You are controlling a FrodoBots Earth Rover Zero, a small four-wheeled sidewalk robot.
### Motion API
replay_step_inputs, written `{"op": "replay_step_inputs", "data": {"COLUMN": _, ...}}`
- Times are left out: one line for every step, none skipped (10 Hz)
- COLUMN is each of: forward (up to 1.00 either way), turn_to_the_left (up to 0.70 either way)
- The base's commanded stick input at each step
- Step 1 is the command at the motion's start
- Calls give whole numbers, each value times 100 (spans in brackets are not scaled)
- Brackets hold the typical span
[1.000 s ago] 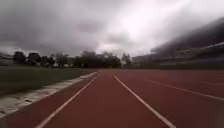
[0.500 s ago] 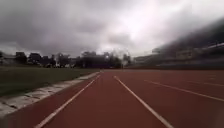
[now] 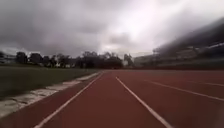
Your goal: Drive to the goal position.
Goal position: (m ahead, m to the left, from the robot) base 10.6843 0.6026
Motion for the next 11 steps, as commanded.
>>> {"op": "replay_step_inputs", "data": {"forward": 70, "turn_to_the_left": 0}}
{"op": "replay_step_inputs", "data": {"forward": 70, "turn_to_the_left": 0}}
{"op": "replay_step_inputs", "data": {"forward": 70, "turn_to_the_left": 0}}
{"op": "replay_step_inputs", "data": {"forward": 70, "turn_to_the_left": 0}}
{"op": "replay_step_inputs", "data": {"forward": 70, "turn_to_the_left": 0}}
{"op": "replay_step_inputs", "data": {"forward": 70, "turn_to_the_left": 0}}
{"op": "replay_step_inputs", "data": {"forward": 70, "turn_to_the_left": 4}}
{"op": "replay_step_inputs", "data": {"forward": 70, "turn_to_the_left": 5}}
{"op": "replay_step_inputs", "data": {"forward": 70, "turn_to_the_left": 2}}
{"op": "replay_step_inputs", "data": {"forward": 70, "turn_to_the_left": 0}}
{"op": "replay_step_inputs", "data": {"forward": 70, "turn_to_the_left": 0}}
